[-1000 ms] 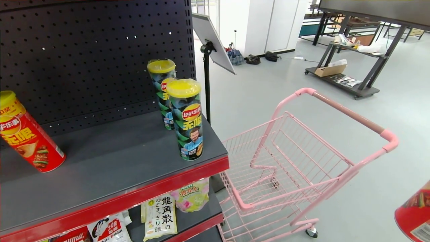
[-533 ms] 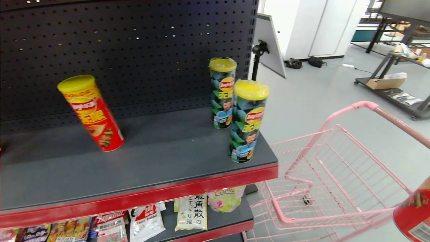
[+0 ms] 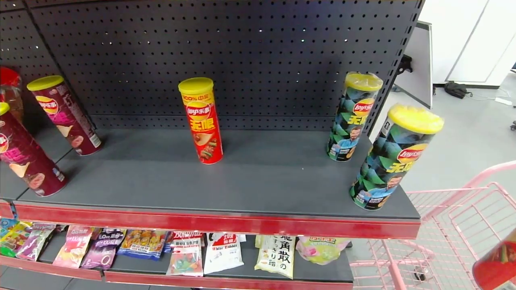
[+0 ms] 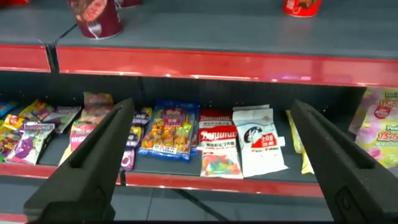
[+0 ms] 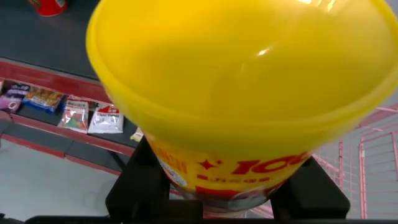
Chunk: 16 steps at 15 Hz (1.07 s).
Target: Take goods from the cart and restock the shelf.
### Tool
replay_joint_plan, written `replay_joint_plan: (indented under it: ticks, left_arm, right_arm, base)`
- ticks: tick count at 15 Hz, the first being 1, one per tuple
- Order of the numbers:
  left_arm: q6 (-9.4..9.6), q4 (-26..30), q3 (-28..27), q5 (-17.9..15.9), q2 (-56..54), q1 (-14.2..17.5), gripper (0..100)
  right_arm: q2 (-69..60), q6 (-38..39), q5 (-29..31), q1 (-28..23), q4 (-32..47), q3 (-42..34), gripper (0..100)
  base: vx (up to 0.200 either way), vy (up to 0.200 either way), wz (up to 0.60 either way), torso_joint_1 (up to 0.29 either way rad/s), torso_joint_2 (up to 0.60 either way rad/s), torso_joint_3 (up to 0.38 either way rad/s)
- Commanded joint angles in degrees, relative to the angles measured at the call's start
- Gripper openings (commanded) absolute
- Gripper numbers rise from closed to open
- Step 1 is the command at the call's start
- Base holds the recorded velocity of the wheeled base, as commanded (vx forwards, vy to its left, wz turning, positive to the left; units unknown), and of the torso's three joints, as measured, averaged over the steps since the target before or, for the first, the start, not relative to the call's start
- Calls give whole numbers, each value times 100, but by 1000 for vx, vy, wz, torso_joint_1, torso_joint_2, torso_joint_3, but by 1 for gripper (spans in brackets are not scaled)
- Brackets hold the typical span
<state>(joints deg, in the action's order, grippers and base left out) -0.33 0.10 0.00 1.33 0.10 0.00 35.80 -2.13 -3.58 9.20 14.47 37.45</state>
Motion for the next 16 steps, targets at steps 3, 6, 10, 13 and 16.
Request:
replay_joint_plan:
  ticks: [3,6,10,13,16]
  left_arm:
    - [-2,-1,0,-1,-1,0,100]
    - [-2,-1,0,-1,-1,0,100]
    - [-2,-1,0,-1,-1,0,100]
    - [-2,-1,0,-1,-1,0,100]
    - [-2,-1,0,-1,-1,0,100]
  right_arm:
    - [-1058,11,-28,38,3,-598,0]
    - [-1199,11,-20,38,12,-669,0]
    - [-1322,20,-55,38,56,-783,0]
    - [-1357,20,-63,46,65,-809,0]
    - [-1366,20,-55,46,38,-871,0]
  base:
    - [-200,-200,0,2,2,-2]
    - [0,0,0,0,0,0]
    - [0,100,0,7,6,0]
    - [0,200,0,12,4,2]
    - [0,200,0,-4,2,6]
